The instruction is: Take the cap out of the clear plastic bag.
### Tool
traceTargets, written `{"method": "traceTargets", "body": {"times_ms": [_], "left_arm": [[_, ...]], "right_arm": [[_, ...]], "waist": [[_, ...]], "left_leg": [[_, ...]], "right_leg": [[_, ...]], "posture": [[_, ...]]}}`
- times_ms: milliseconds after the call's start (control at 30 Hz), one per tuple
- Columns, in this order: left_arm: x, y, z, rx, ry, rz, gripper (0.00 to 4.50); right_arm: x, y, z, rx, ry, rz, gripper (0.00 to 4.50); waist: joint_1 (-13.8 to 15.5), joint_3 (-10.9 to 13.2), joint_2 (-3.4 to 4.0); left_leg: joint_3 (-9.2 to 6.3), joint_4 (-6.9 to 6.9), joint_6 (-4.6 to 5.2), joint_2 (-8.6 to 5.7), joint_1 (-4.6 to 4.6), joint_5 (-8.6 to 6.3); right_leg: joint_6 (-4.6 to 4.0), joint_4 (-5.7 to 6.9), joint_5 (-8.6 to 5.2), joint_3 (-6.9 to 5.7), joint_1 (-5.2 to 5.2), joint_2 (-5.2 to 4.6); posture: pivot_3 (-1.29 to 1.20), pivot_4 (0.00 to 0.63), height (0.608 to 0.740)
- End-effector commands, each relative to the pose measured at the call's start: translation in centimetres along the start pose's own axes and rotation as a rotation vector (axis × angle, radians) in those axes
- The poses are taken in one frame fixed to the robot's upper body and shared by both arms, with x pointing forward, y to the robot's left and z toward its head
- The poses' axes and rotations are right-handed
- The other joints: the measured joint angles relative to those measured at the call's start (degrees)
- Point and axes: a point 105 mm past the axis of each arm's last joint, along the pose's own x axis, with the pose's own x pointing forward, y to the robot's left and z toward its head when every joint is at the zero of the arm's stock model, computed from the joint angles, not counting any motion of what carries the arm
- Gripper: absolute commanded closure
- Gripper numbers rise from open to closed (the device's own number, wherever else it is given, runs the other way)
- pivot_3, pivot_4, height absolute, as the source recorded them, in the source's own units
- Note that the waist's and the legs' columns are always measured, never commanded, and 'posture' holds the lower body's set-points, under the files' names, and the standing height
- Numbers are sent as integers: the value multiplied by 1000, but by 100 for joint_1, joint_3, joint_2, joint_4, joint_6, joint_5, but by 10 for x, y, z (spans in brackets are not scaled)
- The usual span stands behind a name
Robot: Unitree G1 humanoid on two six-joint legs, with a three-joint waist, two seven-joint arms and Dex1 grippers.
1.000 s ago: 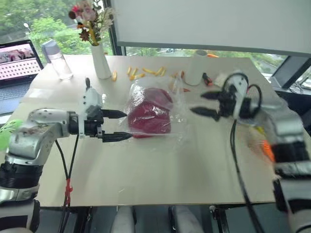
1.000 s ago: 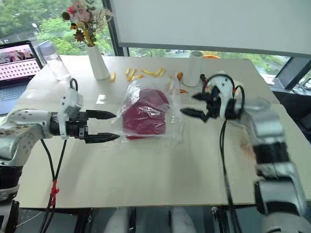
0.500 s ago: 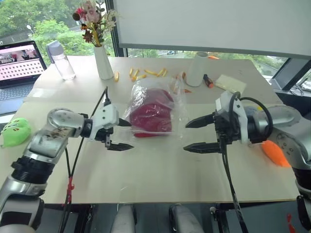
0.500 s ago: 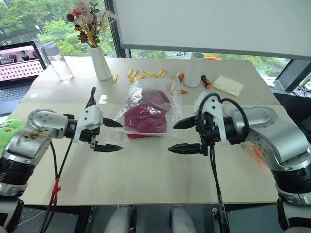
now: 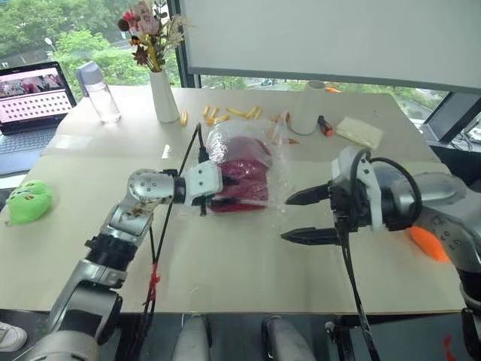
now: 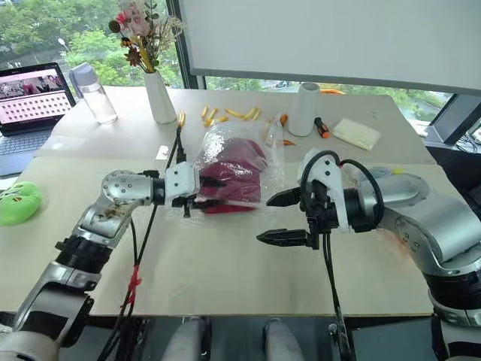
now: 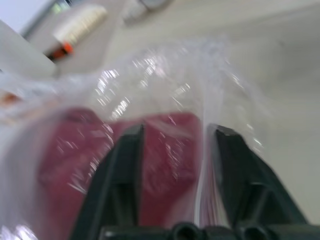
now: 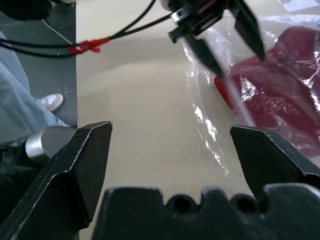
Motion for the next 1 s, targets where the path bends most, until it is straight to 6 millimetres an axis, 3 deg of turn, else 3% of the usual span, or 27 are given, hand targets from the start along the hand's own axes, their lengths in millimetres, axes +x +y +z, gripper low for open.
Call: {"method": "traceTargets", "body": {"times_ms": [33,67,100,333,467,600,733,800,900,933,1000], "left_arm": [[4,18,24,109,-100,81,3909],[6,20,27,121,-115,93,4338],[8,22,29,132,-122,104,4462],[13,43,29,172,-97,189,4462],[13,40,32,127,-127,143,4462],[0,19,32,9,-144,-32,3466],[-13,9,32,-81,-116,-124,2063],[-22,-7,27,-124,-67,-229,1353],[-19,-13,20,-74,-6,-235,297],[-17,-14,17,-51,13,-230,65],[-15,-18,10,-31,48,-242,65]], "right_arm": [[8,0,-6,69,-14,-42,0],[12,-2,-12,95,-9,-66,0],[17,-4,-17,139,-8,-92,0],[41,3,-25,319,-82,-113,0],[44,15,-25,310,-69,-83,0],[33,14,-19,280,-77,-96,0],[28,16,-15,255,-76,-80,0],[25,16,-13,245,-73,-75,0],[24,13,-13,240,-70,-76,0],[24,13,-13,238,-69,-77,0],[24,11,-13,233,-70,-81,0]], "waist": [[-1,0,0],[-2,0,-1],[-3,-1,-1],[-23,-1,-2],[-4,-1,-2],[-19,-1,-2],[-55,-2,-1],[-58,-2,-1],[-58,-2,-1],[-38,-2,-1],[-6,-2,-1]], "left_leg": [[0,0,1,0,0,0],[-1,2,1,0,0,-1],[-1,2,1,0,0,0],[-4,5,1,-1,1,0],[-5,6,1,-4,-2,0],[-5,6,1,-5,-2,0],[-6,5,1,-2,0,0],[-7,5,2,-2,2,0],[-6,5,2,-2,2,-1],[-7,5,2,-2,2,-1],[-7,8,2,-2,2,-1]], "right_leg": [[-9,0,6,0,0,0],[-10,0,8,0,3,0],[-8,0,9,0,3,0],[-3,1,11,0,5,2],[0,0,12,0,9,0],[0,0,12,0,10,-2],[-1,1,12,-1,10,0],[0,1,10,-1,10,1],[-1,-1,10,-1,10,-1],[2,-1,8,-1,10,0],[14,0,1,-3,12,0]], "posture": [[0,150,730],[0,150,730],[0,150,730],[0,150,730],[0,150,730],[0,150,730],[0,150,730],[0,150,730],[0,150,730],[0,150,730],[0,150,730]]}}
